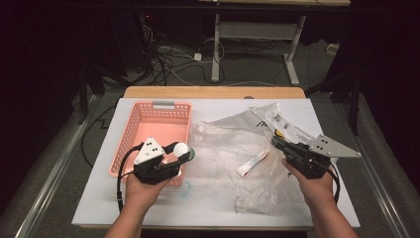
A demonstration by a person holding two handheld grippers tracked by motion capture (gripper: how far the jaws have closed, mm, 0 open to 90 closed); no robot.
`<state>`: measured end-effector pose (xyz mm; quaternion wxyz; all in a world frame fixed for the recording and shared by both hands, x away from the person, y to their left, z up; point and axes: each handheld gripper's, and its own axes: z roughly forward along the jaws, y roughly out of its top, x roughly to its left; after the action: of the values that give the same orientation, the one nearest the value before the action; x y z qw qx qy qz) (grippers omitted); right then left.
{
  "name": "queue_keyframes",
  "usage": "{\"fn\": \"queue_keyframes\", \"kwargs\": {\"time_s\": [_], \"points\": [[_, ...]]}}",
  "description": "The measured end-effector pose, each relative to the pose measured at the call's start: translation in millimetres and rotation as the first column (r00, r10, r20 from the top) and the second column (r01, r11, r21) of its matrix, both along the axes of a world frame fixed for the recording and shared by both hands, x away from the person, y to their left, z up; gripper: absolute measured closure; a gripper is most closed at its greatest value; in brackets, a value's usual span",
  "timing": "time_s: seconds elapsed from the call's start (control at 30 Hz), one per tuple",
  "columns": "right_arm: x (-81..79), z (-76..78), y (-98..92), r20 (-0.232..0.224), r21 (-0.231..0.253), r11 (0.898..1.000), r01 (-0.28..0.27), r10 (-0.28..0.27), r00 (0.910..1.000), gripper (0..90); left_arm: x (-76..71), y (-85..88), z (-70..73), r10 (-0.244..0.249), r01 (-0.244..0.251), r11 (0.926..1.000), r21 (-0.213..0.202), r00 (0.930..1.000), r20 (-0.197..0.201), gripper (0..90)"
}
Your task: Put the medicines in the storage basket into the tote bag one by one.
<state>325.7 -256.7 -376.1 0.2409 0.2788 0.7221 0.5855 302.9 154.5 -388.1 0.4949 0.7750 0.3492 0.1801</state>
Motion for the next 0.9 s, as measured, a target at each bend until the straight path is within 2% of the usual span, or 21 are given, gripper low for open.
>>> {"fn": "queue_keyframes", "kwargs": {"time_s": [0.53,0.9], "points": [[-0.7,0.7,1.5,0.003,0.000,1.000,-0.005,0.005,1.0000,90.0,3.6,-27.8,-7.3,-0.039,0.040,0.9991,0.012,0.9991,-0.013,48.9],[-2.9,2.7,0.5,0.007,0.008,1.000,-0.008,0.008,0.9999,90.0,13.4,-53.5,-15.1,-0.064,0.065,0.9976,0.025,0.9974,-0.033,49.0]]}}
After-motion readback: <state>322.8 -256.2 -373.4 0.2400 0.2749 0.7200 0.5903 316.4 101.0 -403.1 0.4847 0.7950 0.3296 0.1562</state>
